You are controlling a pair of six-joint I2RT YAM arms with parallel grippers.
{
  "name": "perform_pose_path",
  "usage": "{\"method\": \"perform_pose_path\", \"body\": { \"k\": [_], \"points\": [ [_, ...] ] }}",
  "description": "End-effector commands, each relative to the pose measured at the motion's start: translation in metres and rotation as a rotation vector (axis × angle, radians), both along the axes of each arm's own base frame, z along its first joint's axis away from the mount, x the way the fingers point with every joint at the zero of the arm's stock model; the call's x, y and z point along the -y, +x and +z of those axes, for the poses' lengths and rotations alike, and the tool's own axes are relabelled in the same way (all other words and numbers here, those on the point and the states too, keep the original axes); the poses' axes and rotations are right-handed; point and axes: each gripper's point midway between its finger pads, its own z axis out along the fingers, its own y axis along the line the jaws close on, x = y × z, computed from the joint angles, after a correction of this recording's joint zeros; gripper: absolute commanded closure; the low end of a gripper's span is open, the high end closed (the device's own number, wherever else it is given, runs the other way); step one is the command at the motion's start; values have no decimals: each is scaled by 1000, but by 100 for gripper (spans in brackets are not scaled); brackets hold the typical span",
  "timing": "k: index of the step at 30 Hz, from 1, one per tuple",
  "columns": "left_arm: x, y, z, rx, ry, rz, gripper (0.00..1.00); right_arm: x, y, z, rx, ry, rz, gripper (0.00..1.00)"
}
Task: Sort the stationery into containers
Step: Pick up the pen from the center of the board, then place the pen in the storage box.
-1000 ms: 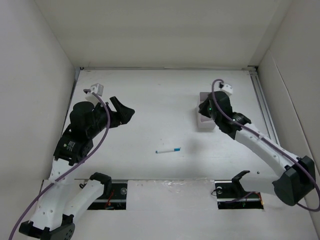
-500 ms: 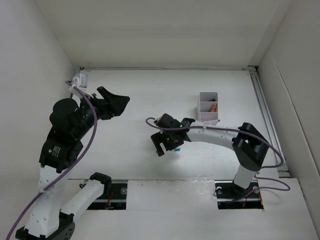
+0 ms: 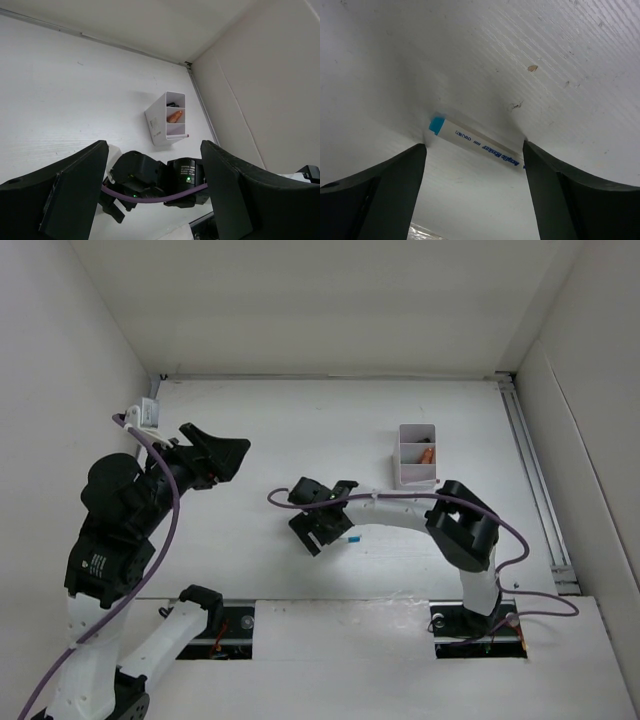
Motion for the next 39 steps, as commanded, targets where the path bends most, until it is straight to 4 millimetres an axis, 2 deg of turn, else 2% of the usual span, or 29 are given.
{"method": "perform_pose_path", "body": {
  "k": [1, 2, 4, 5, 6, 9, 14, 16, 18, 19, 20, 22, 23, 24, 26, 27, 29, 30, 31, 33, 34, 37, 39],
  "points": [
    [-3, 1, 3, 9, -7, 16, 28, -7, 2, -2, 12, -17, 18, 18],
    [-2, 2, -2, -1, -3, 16, 28, -13, 3, -1, 27, -10, 26, 26],
    [-3, 0, -4, -1, -3, 16, 28, -14, 5, -9, 26, -29, 23, 39],
    [-3, 0, -4, -1, -3, 16, 28, -19, 4, -10, 35, -29, 21, 54],
    [-3, 0, -4, -1, -3, 16, 28, -18, 4, -13, 31, -37, 22, 61],
    [-3, 0, -4, 3, 5, 15, 28, -17, 1, -23, 10, -54, 25, 79],
    [-4, 3, -8, -3, 17, 23, 28, -25, -1, -24, -4, -13, 26, 98],
    [-2, 4, -17, -22, 23, 13, 28, -30, 1, -22, 2, 5, 14, 100],
    [4, 7, -28, -41, 25, -15, 28, -39, 7, -7, 26, 54, -24, 100],
    [6, 8, -35, -56, 29, -24, 28, -43, 16, 2, 43, 95, -52, 100],
    [7, 10, -39, -60, 30, -24, 28, -45, 35, 30, 77, 167, -102, 100],
    [9, 13, -58, -104, 43, -33, 28, -42, 62, 63, 113, 271, -212, 100],
    [10, 15, -61, -106, 44, -33, 28, -29, 95, 84, 161, 334, -307, 100],
    [13, 16, -66, -112, 44, -46, 28, -16, 110, 118, 215, 409, -372, 100],
    [18, 15, -83, -155, 51, -76, 28, 13, 148, 158, 326, 513, -541, 100],
    [21, 18, -90, -170, 53, -88, 28, 51, 167, 181, 391, 560, -643, 100],
    [23, 19, -105, -199, 59, -98, 28, 89, 187, 205, 467, 629, -772, 100],
    [25, 19, -108, -201, 57, -110, 28, 123, 202, 208, 540, 635, -868, 100],
    [26, 20, -111, -201, 57, -111, 27, 141, 203, 230, 589, 689, -915, 100],
    [28, 19, -120, -224, 60, -122, 26, 173, 210, 242, 667, 719, -1014, 100],
    [28, 20, -118, -215, 58, -122, 26, 198, 209, 242, 699, 714, -1074, 100],
    [29, 21, -131, -241, 73, -134, 24, 242, 211, 242, 794, 713, -1230, 100],
    [29, 21, -135, -250, 76, -134, 23, 257, 206, 229, 817, 690, -1291, 100]
  ]
}}
